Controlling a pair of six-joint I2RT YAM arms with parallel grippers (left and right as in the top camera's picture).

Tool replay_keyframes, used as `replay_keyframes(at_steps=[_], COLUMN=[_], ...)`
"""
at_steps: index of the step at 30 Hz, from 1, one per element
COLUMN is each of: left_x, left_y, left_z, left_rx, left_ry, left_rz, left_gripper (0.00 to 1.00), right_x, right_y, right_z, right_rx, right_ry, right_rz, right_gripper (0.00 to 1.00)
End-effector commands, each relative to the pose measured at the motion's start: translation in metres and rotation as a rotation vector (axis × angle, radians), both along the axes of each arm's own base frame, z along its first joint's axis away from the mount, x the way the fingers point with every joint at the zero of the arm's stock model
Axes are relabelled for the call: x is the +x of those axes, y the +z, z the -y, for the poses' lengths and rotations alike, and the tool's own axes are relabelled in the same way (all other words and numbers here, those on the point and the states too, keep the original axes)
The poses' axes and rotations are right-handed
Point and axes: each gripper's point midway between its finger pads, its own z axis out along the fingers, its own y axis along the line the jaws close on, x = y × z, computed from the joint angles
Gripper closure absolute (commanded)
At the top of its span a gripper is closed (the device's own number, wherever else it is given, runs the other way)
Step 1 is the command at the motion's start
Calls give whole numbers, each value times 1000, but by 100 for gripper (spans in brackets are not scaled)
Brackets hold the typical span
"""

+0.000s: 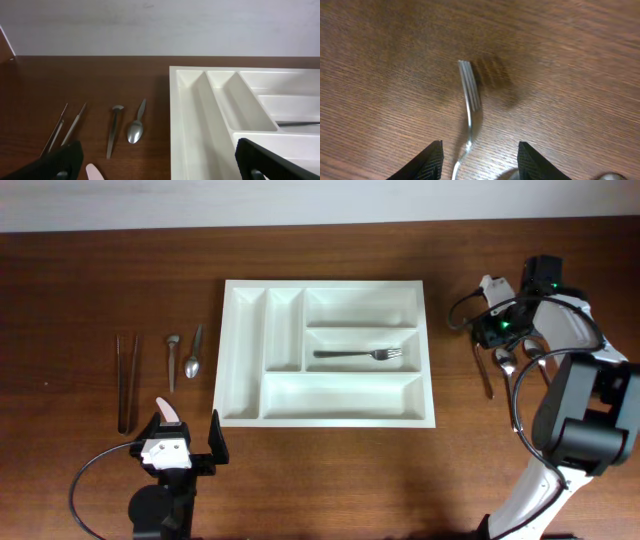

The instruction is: Pack container

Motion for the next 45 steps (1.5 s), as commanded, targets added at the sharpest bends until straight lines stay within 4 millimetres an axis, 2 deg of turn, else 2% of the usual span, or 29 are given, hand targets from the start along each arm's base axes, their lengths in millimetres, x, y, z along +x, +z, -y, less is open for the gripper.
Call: replay_keyframes(at_steps=[1,4,7,11,12,15,18,21,28,31,34,36,39,45], left_x=[0,0,0,0,0,0,0,0,0,0,0,0,0,0], left_y=[-3,-3,-3,-3,-3,-3,-3,-3,-3,-3,-3,-3,-3,-3], left_z=[3,3,3,3,3,3,3,3,3,3,3,3,3,3], left_rx=[0,0,0,0,0,0,0,0,0,0,0,0,0,0], left_ry=[-15,-15,-15,-15,-15,-15,-15,-15,-15,-15,-15,-15,-15,-15], left_rz=[0,0,0,0,0,0,0,0,0,0,0,0,0,0], left_gripper=[1,1,1,1,1,1,1,1,1,1,1,1,1,1], right_x=[-5,-7,-9,-8,-8,-8,-5,11,50,60,69,69,57,13], right_y=[-19,-30,-38,-41,-42,-42,-38,-14,75,111,152,167,173,150], right_z=[-12,-16,-17,-14,-13,-11,-13,-24,-38,-59,-95,-115,-150,-211], right_rx=[-2,3,7,-5,-11,-20,-6,63,104,162,227,208,152,117], right_ry=[40,50,51,47,46,42,35,56,102,149,242,343,578,965], right_rz=[-45,-69,-85,-87,-87,-88,-78,-16,120,170,247,278,294,213], right_gripper=[51,52,59,65,69,95,96,96,96,96,96,96,96,96])
